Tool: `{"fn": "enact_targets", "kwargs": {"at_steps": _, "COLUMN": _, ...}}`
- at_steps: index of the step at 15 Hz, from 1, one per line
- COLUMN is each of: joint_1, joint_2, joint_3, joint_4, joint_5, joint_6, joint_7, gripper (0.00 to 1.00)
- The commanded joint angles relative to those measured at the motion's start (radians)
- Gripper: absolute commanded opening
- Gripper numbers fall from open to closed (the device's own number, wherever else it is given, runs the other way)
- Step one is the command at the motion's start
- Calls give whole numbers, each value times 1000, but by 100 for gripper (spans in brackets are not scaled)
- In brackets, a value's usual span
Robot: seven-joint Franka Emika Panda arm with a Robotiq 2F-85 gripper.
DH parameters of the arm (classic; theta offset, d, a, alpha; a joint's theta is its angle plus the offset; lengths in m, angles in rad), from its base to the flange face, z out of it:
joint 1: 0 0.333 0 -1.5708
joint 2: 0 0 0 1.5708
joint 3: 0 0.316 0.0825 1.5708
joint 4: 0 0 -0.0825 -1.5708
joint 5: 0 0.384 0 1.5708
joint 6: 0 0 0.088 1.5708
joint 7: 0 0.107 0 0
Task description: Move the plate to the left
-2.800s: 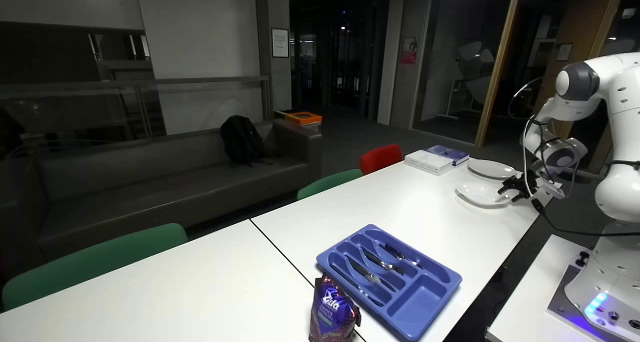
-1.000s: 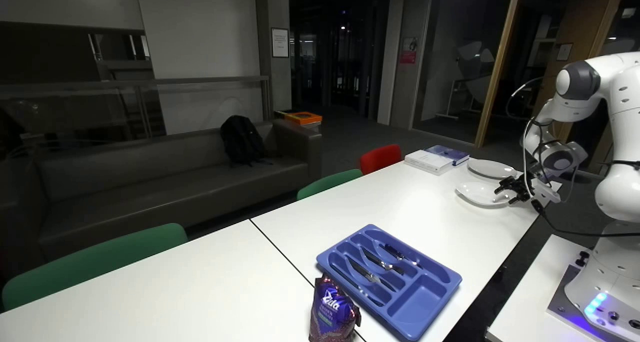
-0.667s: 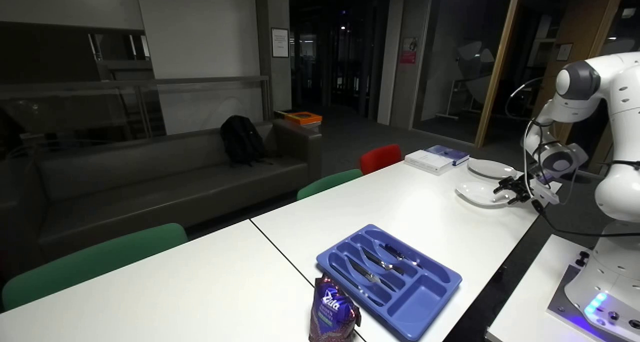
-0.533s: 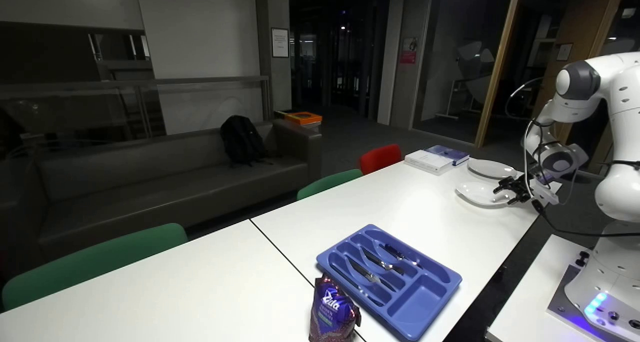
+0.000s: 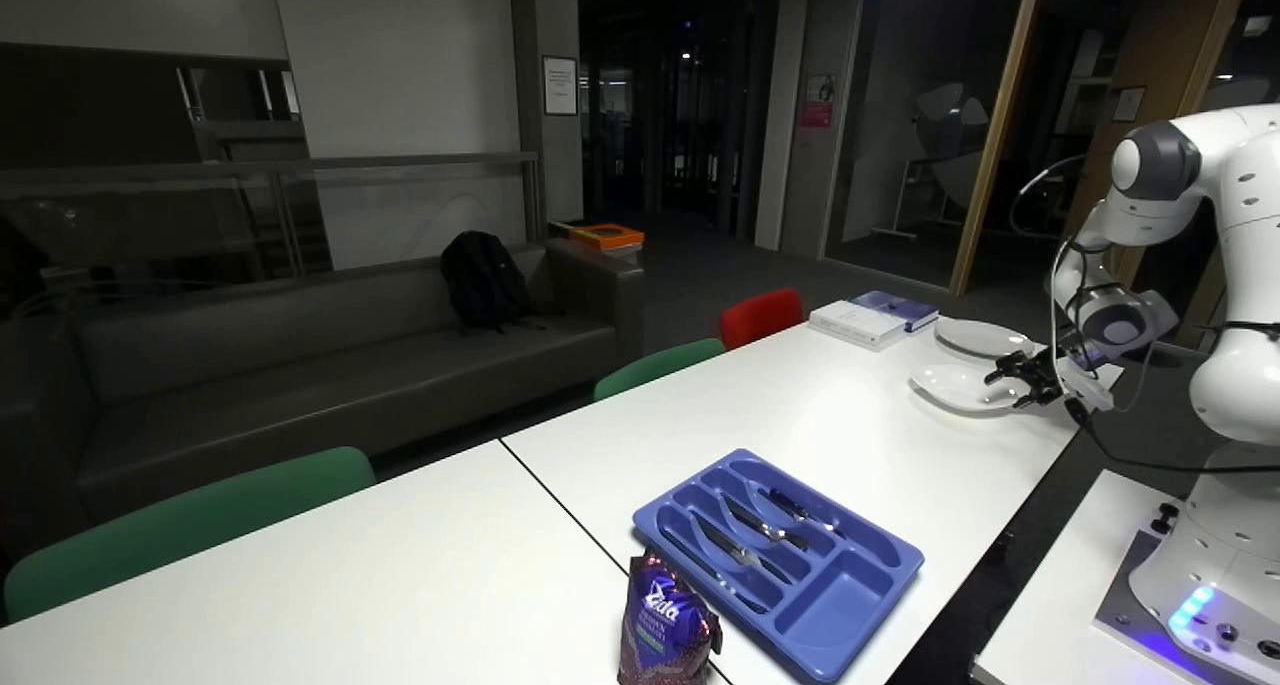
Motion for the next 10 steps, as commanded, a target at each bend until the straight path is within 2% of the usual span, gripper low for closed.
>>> {"fn": "enact_targets", "kwargs": {"at_steps": 1, "joint_1": -10, "joint_2": -26, "joint_3": 6, "joint_4": -13, "joint_5": 60, "joint_6": -9, "joint_7": -7, "gripper": 100}}
{"fn": "enact_targets", "kwargs": {"at_steps": 10, "joint_1": 16, "joint_2": -6, "joint_3": 6, "joint_4": 4, "joint_5": 96, "joint_6": 12, "joint_7": -37, "gripper": 100}}
